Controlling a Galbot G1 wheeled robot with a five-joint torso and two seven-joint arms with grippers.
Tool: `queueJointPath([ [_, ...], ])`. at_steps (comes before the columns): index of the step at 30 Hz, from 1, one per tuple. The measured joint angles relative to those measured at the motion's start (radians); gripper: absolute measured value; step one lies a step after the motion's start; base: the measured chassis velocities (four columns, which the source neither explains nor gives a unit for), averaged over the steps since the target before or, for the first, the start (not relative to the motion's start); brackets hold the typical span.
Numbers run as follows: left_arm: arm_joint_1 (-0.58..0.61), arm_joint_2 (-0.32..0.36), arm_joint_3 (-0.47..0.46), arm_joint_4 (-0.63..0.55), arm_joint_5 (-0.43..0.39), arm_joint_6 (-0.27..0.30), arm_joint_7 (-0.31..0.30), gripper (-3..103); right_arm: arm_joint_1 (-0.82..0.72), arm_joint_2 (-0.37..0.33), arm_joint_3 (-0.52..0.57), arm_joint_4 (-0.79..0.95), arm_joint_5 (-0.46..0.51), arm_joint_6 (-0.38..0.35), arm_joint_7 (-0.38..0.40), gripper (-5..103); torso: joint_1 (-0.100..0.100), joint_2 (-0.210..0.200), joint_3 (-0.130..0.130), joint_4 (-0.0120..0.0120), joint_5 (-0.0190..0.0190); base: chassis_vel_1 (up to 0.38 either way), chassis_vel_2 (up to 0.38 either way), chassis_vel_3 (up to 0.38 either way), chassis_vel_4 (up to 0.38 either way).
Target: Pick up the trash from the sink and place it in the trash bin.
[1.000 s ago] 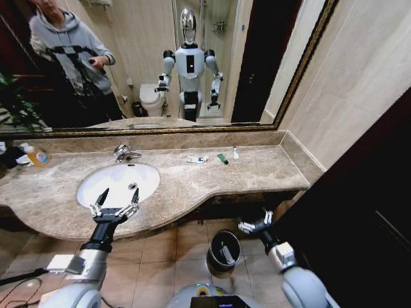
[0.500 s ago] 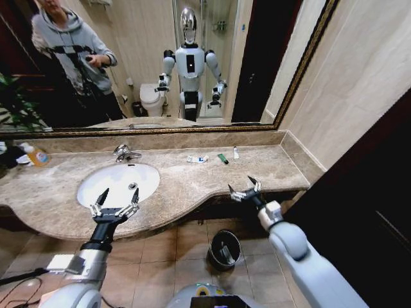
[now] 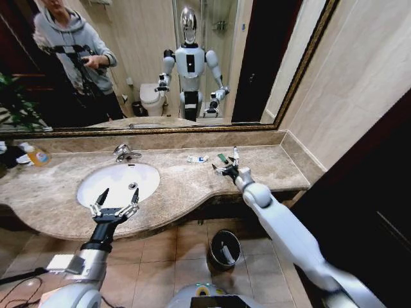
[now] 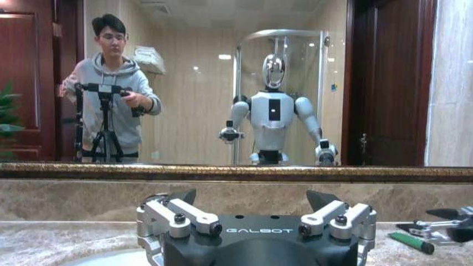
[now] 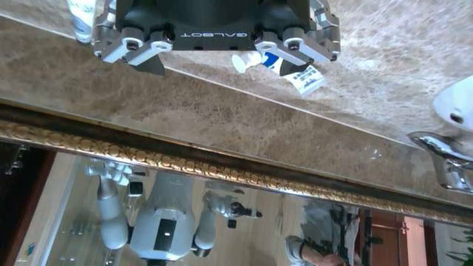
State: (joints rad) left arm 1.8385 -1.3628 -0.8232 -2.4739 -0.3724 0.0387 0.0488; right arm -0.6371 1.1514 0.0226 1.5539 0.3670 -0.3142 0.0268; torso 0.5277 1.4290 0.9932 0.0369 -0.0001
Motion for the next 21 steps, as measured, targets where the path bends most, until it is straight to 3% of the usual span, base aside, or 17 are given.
queueJointPath([
  [10, 0.000, 0.000, 0.000, 0.000, 0.000, 0.000, 0.000, 100, 0.070, 0.080, 0.020, -0.231, -0.018, 0.041, -0.025, 100, 0.000, 0.000, 0.000, 0.0000, 0.0001, 0.000, 0.000, 0.000, 0.000],
  [16, 0.000, 0.000, 0.000, 0.000, 0.000, 0.000, 0.000, 100, 0.081, 0.083, 0.039, -0.273, -0.031, 0.056, -0.040, 103, 0.000, 0.000, 0.000, -0.0001, 0.0001, 0.000, 0.000, 0.000, 0.000],
  [21, 0.000, 0.000, 0.000, 0.000, 0.000, 0.000, 0.000, 100, 0.073, 0.077, 0.073, -0.302, -0.031, 0.075, -0.055, 90, 0.000, 0.000, 0.000, 0.0000, 0.0001, 0.000, 0.000, 0.000, 0.000],
])
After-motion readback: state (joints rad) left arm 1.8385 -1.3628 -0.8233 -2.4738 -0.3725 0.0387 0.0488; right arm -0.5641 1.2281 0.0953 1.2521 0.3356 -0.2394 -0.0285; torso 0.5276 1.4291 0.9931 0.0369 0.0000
